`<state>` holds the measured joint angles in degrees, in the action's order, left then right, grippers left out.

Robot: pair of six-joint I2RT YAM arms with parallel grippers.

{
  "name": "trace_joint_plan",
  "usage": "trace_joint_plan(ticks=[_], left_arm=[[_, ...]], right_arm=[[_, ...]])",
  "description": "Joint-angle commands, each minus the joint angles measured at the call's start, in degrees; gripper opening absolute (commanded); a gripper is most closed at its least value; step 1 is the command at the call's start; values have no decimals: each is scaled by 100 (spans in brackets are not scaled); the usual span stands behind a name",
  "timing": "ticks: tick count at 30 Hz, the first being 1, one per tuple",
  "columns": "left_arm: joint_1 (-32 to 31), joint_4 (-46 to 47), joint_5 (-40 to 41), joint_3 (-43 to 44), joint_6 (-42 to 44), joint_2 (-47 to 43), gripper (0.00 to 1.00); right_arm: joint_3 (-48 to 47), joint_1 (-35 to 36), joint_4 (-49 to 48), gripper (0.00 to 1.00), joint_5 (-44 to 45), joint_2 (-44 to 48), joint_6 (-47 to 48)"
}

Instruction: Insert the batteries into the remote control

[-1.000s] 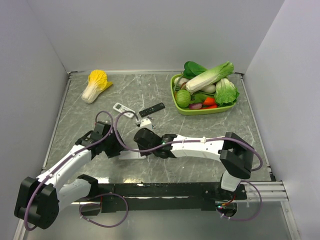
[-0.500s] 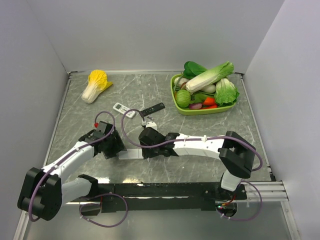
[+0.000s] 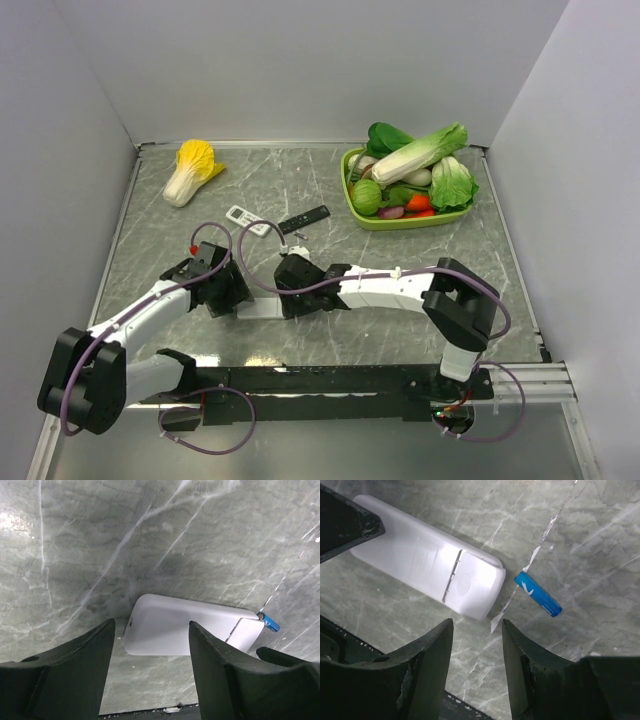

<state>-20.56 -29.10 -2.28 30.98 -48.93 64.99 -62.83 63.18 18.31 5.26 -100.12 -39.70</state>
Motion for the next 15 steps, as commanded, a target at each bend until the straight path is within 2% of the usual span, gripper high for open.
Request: trace_joint_plan(ticks=[1, 15], left_arm=[[17, 194, -35, 4, 76, 66, 65], [17, 309, -378, -22, 164, 233, 59]], right_arm=[[-300, -60, -108, 52, -51, -148, 86], [-274, -95, -117, 49, -121, -412, 103]])
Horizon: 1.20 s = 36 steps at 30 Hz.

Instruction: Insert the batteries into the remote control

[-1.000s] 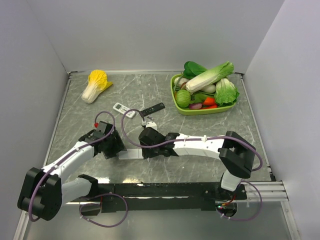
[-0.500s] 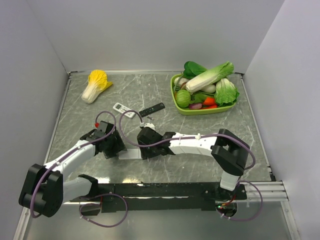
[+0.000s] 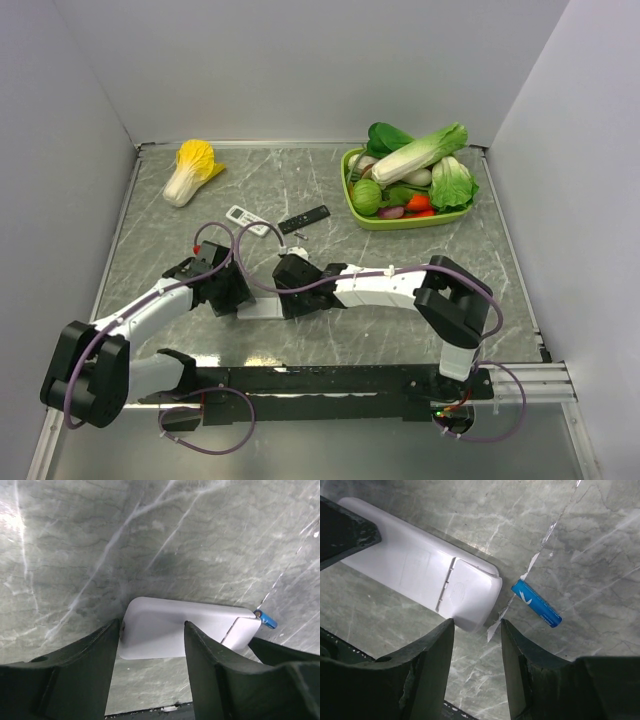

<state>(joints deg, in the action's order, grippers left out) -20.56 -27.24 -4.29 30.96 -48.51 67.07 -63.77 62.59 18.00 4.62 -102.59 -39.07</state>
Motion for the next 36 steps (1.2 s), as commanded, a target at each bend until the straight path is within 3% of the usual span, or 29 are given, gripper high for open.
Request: trace_joint_plan(ticks=[1, 24, 36], left_arm=[[17, 132, -194, -29, 131, 34, 58], [8, 325, -599, -73, 246, 412, 46], [8, 325, -581, -64, 254, 404, 46]], right_arm=[[-162, -36, -95, 49, -49, -183, 48], [-435, -220, 107, 46, -436, -394, 154], [-531, -476, 239, 51, -884, -166, 49]])
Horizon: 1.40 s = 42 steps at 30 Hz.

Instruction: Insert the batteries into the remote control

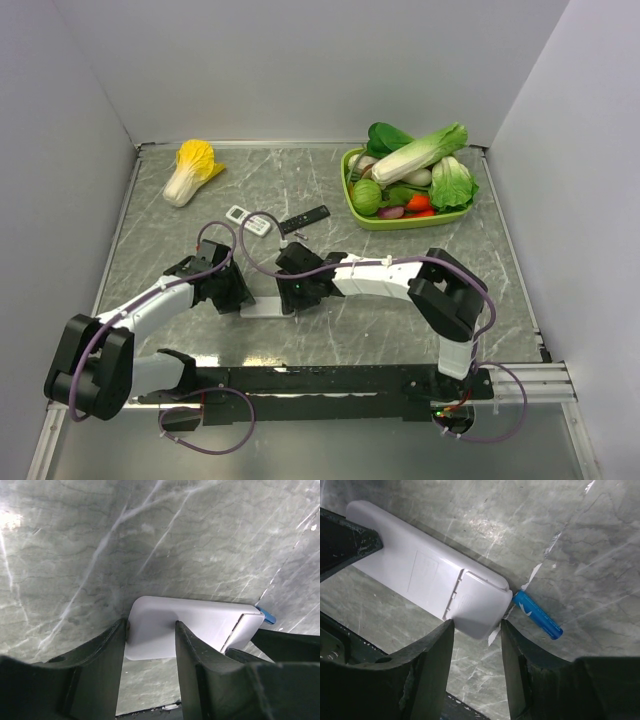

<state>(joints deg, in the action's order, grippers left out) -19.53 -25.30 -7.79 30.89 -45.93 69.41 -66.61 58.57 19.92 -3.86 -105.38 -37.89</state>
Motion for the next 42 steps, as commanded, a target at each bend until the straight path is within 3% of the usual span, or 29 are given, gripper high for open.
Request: trace_joint_plan(ticks=[1, 19, 30, 35, 42], left_arm=[[-95, 113, -223, -57, -3, 161, 46], [-95, 104, -196, -49, -12, 135, 50], [-95, 87, -196, -48, -21, 108, 50], [-95, 87, -196, -57, -21, 134, 50], [-104, 113, -240, -57, -12, 161, 50]], right_arm=[[-256, -65, 73, 52, -27, 141, -96], [69, -223, -33, 49, 315, 440, -799], [201, -223, -120, 39, 324, 176, -922], [192, -161, -15, 26, 377, 18, -852], [-247, -21, 424, 25, 377, -307, -764]])
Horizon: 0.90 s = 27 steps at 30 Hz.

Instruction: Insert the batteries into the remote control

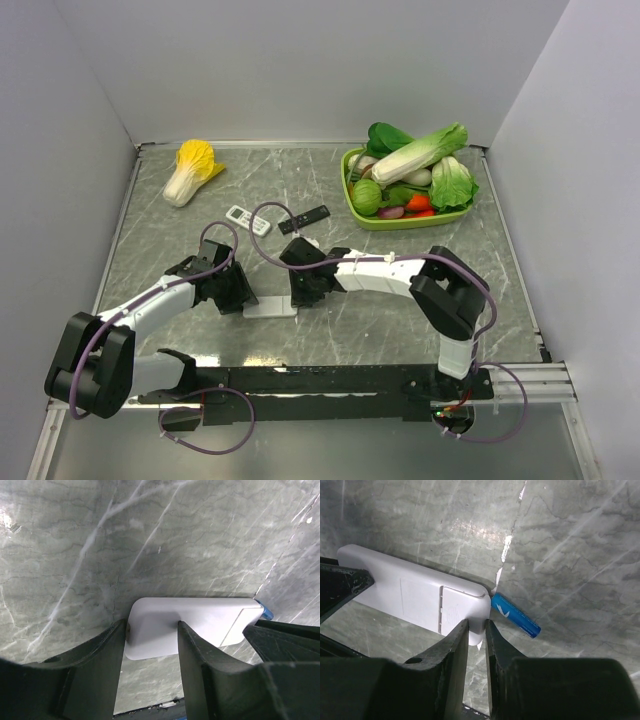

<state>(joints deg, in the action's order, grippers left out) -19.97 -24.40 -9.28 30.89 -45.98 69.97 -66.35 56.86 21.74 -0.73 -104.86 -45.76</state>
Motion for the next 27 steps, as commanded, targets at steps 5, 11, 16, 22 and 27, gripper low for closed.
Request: trace_joint_plan(ticks=[5, 11, 16, 22, 27], left_arm=[[-60, 93, -179, -110, -17, 130, 50], [-78, 287, -425, -242, -87, 201, 48], [-130, 427, -601, -338, -183, 227, 46], [-139, 322, -470, -242, -245, 78, 51], [-95, 76, 83, 222, -132, 7, 60]], right_arm=[[-396, 211, 226, 24, -146, -553, -56], [-616, 361, -90, 23, -409, -624, 5], [-704, 440, -652, 21, -823, -597, 5], [-749, 545, -767, 21, -894, -510, 14], [-660, 519, -513, 26, -473, -158, 251]])
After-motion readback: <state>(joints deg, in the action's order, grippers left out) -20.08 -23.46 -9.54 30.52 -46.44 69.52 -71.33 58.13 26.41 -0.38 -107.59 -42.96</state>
